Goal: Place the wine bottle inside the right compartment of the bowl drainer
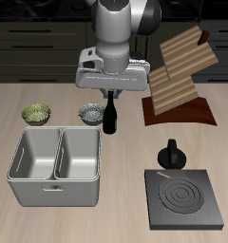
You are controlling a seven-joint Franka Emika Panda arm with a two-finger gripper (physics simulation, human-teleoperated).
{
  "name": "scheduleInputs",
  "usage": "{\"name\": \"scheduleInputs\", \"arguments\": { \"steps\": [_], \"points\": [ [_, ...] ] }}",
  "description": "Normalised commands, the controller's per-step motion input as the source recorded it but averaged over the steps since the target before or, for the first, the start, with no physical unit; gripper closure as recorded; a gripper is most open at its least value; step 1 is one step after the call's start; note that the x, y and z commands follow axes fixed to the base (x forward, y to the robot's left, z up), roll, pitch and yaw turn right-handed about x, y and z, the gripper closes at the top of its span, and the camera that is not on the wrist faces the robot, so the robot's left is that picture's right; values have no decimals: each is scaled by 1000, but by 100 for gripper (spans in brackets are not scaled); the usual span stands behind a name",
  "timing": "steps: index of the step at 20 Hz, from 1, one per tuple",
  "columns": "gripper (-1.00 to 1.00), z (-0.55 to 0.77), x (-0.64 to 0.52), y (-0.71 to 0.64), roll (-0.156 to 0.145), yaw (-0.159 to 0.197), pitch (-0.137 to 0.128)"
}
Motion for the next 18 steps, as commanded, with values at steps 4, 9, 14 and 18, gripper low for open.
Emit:
{"name": "scheduleInputs", "arguments": {
  "steps": [4,9,14,18],
  "points": [
    [100,258,-66,-125,-9,2,-30],
    [100,302,-164,-162,-2,0,-26],
    [100,286,-200,-129,-2,2,-36],
    [100,126,-102,-230,-28,-5,-7]
  ]
}}
